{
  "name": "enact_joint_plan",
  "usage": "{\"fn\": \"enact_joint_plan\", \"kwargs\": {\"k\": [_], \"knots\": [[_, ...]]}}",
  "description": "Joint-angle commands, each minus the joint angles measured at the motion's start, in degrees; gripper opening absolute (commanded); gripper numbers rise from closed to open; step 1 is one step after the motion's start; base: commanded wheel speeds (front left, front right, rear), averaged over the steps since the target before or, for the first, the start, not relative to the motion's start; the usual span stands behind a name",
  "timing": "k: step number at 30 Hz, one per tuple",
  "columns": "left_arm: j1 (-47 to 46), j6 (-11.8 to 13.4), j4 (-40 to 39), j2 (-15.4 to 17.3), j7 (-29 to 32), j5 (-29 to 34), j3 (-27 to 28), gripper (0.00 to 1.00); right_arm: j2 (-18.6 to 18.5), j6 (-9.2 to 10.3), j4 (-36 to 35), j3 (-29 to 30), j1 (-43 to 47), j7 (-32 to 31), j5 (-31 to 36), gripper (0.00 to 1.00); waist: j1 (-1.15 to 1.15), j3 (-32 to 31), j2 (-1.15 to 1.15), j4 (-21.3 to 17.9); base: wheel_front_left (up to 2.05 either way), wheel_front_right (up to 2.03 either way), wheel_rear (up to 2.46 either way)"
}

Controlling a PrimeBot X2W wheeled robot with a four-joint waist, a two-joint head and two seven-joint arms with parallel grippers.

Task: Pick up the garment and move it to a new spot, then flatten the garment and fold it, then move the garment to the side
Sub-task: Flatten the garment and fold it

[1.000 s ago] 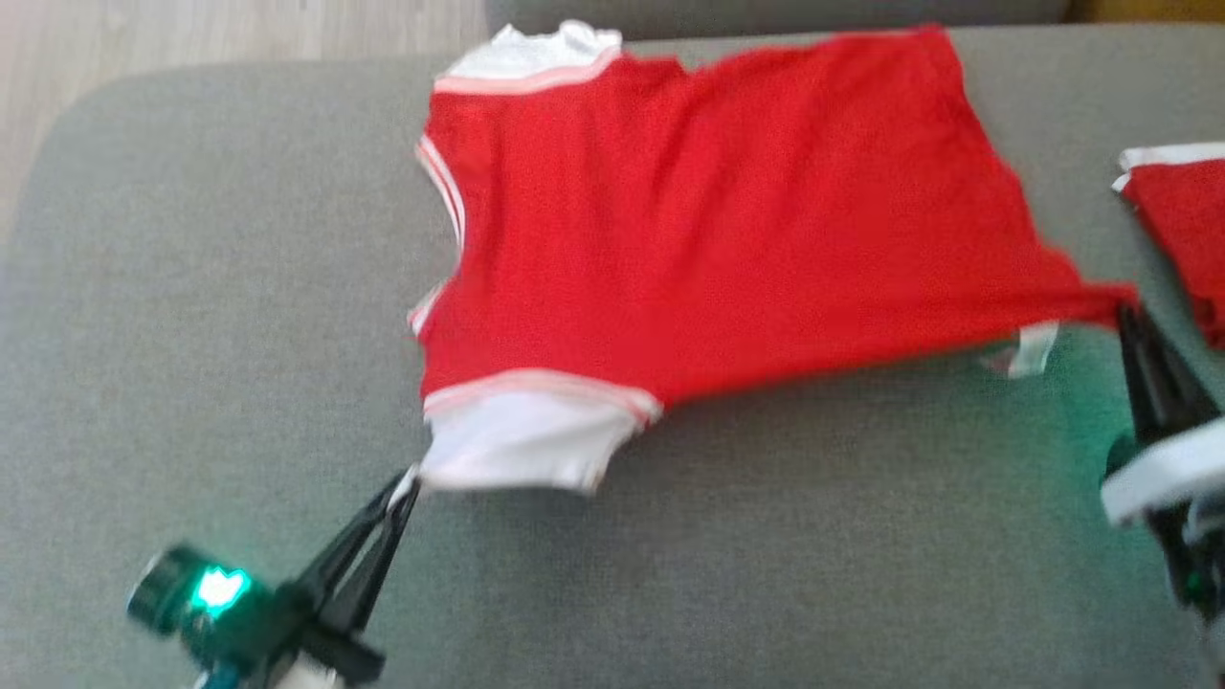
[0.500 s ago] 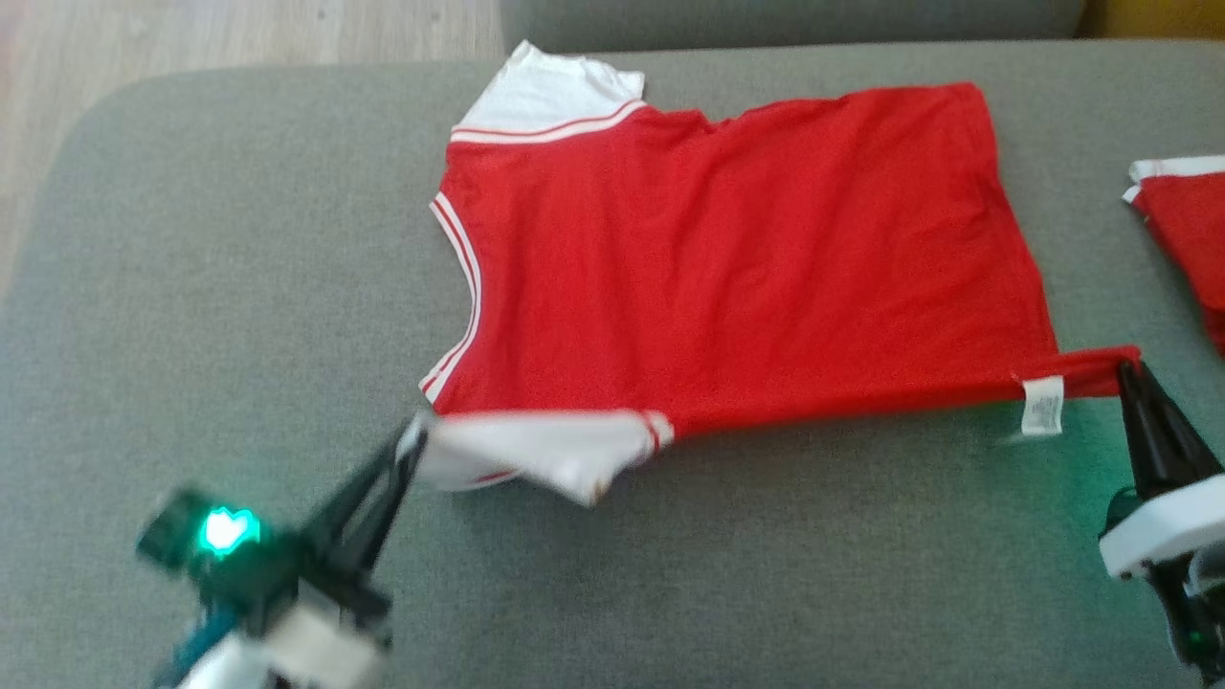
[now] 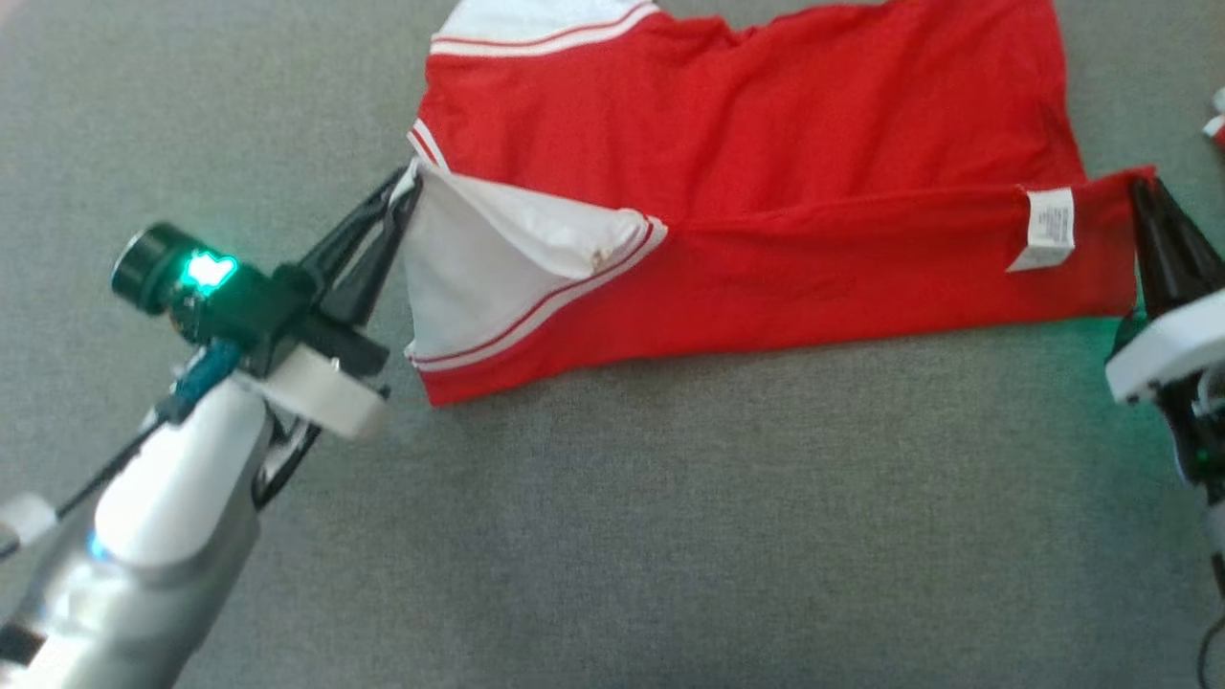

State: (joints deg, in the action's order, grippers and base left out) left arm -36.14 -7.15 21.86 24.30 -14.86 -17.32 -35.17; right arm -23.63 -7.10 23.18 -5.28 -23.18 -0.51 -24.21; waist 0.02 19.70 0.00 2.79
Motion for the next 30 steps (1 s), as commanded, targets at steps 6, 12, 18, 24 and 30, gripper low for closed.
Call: {"fn": "enact_joint_plan", "kwargs": {"k": [6, 12, 18, 24, 30], "knots": [[-4.93, -0.23, 4.23, 0.03, -0.05, -2.68, 1.00, 1.00, -1.58, -0.39, 3.27, -3.23, -4.75, 3.75, -0.44, 1.00, -0.02, 1.57, 0.00, -0.18, 0.00, 0.00, 0.00], [2.73, 5.21, 5.00, -4.50, -0.12, -7.32, 5.12, 1.00, 0.72, -0.39, 6.14, -4.37, -3.58, 9.94, -1.32, 1.00, -0.02, -0.95, 0.00, -1.11, 0.00, 0.00, 0.00], [13.31, 8.46, 5.37, -9.11, 0.55, -13.08, 6.79, 1.00, 2.37, -0.39, 7.67, -4.19, -0.77, 12.29, -2.96, 1.00, -0.02, -3.28, 0.00, -2.39, 0.00, 0.00, 0.00], [17.18, 11.77, 9.13, -10.18, 3.46, -15.23, 7.56, 1.00, 2.84, -0.39, 8.29, -4.71, 0.75, 13.10, -3.18, 1.00, -0.02, -4.13, 0.00, -3.87, 0.00, 0.00, 0.00], [18.30, 10.03, 10.35, -10.58, 6.08, -16.53, 6.30, 0.40, 3.26, -0.39, 9.11, -4.46, 2.14, 13.69, -3.55, 1.00, -0.02, -4.99, 0.00, -4.37, 0.00, 0.00, 0.00]]}}
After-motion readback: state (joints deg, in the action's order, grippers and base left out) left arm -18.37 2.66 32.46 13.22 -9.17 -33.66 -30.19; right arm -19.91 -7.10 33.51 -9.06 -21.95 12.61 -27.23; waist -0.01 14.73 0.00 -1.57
